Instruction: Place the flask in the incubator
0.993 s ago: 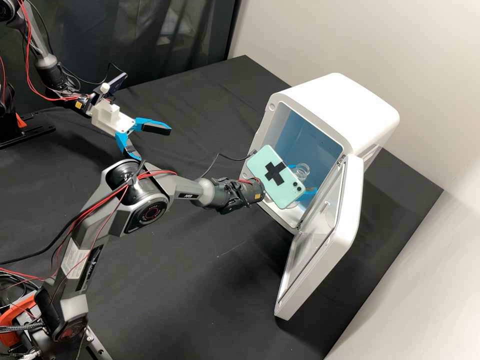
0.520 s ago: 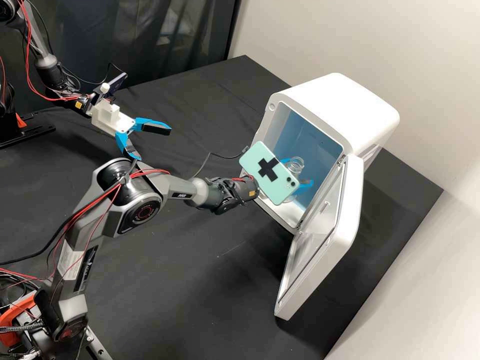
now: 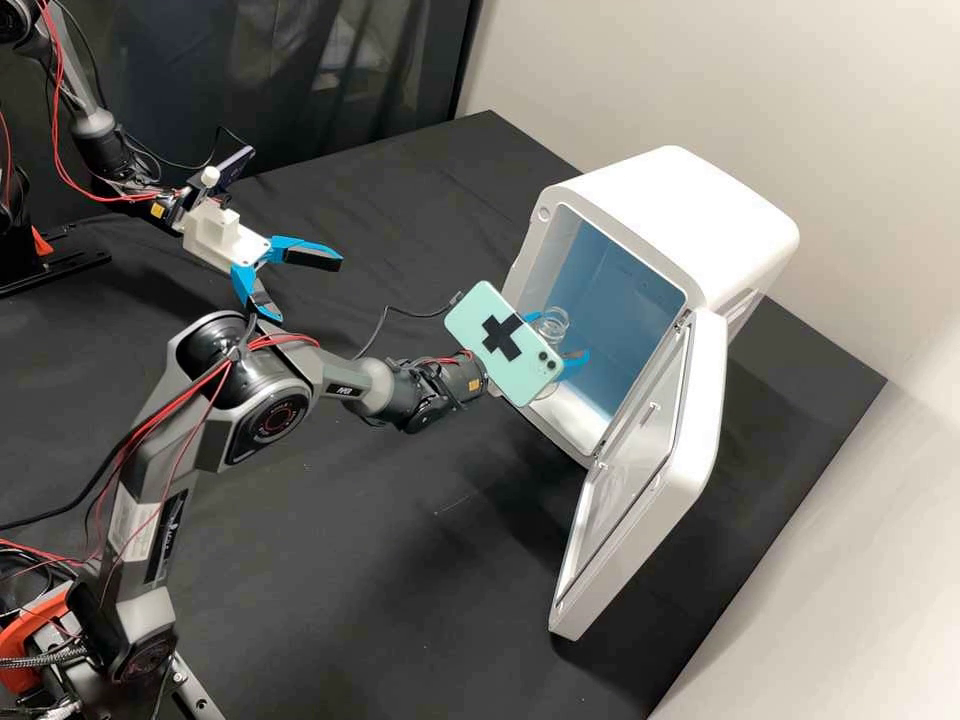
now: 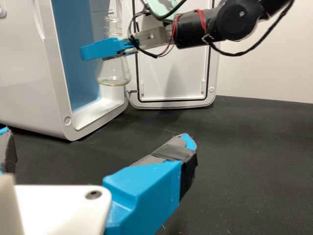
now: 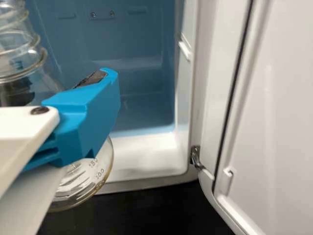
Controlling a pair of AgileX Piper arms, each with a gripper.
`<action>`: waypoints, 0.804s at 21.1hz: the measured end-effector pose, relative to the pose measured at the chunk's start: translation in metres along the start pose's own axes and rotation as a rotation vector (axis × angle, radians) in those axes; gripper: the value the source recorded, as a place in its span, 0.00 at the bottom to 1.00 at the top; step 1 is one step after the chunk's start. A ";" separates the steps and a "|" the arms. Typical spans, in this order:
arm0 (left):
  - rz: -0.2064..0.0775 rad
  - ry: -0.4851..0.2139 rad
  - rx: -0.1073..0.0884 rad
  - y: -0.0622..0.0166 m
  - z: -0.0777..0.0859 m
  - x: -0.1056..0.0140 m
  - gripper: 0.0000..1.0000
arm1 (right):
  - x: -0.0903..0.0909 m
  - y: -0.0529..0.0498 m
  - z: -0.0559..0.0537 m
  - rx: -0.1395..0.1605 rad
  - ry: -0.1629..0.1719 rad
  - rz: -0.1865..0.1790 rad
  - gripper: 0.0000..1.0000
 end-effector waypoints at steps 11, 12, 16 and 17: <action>-0.008 0.002 -0.005 -0.0023 -0.001 0.001 1.00 | 0.065 -0.010 -0.016 -0.069 -0.105 0.049 0.00; -0.010 0.002 -0.006 -0.0026 -0.001 0.001 1.00 | 0.071 -0.011 -0.015 -0.082 -0.118 0.054 0.00; -0.010 0.000 -0.006 -0.0028 0.000 0.001 1.00 | 0.090 -0.017 -0.007 -0.117 -0.171 0.072 0.00; -0.011 -0.002 -0.005 -0.0029 0.000 0.001 1.00 | 0.095 -0.018 -0.006 -0.134 -0.177 0.076 0.00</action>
